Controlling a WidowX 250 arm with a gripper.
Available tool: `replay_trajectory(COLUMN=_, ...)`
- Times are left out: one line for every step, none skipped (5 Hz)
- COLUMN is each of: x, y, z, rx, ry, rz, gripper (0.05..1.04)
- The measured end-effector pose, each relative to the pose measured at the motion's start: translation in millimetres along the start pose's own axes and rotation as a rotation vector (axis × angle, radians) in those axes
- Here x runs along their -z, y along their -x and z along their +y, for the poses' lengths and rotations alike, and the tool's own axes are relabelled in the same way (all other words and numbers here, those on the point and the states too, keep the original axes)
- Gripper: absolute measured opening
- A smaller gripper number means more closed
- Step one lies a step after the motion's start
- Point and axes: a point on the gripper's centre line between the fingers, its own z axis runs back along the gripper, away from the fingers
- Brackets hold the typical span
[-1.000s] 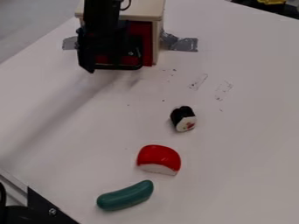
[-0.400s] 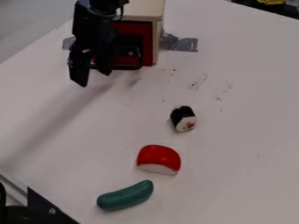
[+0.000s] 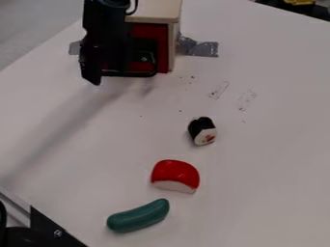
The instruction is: Opened the drawer
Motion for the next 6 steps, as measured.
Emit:
replay_trajectory(x=-15, y=-4, z=-11, rx=-0.019, ry=0.037, rz=0.010, gripper=0.998)
replay_trajectory(x=-11, y=-7, z=-22, rx=-0.016, ry=0.024, rz=0.008, gripper=0.998)
replay_trajectory(x=8, y=-8, z=-23, rx=0.001, ry=-0.023, rz=-0.015, gripper=0.998)
replay_trajectory(x=15, y=-9, z=-24, rx=0.010, ry=-0.035, rz=-0.024, gripper=0.998)
replay_trajectory(x=21, y=-7, z=-25, rx=0.015, ry=-0.049, rz=-0.020, gripper=0.998)
replay_trajectory(x=21, y=-7, z=-25, rx=0.014, ry=-0.044, rz=-0.018, gripper=0.998)
